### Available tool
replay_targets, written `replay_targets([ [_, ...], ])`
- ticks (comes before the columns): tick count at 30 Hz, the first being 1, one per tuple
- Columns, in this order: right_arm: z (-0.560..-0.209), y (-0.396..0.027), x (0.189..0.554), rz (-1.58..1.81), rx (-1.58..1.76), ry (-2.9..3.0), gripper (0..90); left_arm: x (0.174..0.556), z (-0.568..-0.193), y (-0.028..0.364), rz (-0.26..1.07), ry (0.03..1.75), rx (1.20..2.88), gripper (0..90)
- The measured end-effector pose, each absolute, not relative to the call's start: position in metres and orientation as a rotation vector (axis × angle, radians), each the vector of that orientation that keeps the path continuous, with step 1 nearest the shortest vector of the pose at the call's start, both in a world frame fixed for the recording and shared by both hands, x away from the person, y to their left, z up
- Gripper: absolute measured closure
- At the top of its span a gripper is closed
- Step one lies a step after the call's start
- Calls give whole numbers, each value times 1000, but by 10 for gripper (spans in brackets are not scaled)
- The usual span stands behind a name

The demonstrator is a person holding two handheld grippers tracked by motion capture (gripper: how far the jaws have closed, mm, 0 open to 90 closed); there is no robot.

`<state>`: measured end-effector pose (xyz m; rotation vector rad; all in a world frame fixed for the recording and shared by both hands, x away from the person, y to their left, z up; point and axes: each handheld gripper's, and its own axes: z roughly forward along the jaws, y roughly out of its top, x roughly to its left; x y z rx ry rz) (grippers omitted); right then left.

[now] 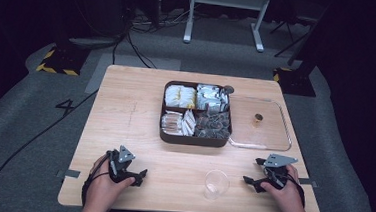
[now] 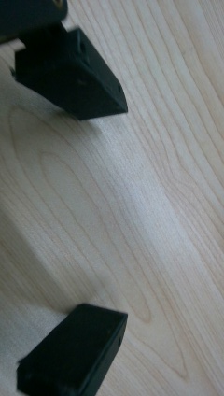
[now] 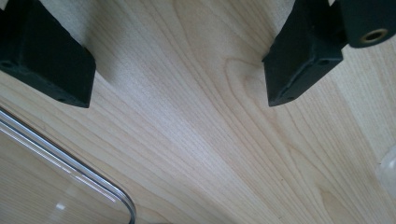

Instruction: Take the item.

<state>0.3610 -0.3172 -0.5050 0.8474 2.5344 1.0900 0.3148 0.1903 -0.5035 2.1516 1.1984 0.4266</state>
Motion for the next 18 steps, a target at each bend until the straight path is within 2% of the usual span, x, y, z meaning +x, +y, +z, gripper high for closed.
replay_targets([
  [3,-505,-318,362,1096,831,2545,89,313,-496,191,412,1213,2183,224],
  [4,-505,-318,363,1096,829,2546,90,314,-494,191,410,1219,2197,246],
  [7,-505,-318,363,1096,829,2545,90,314,-492,191,430,1221,2208,256],
  [11,-505,-318,362,1096,828,2544,91,314,-484,195,390,1212,2156,289],
  [18,-505,-318,362,1096,827,2545,92,312,-464,200,387,1174,2113,278],
])
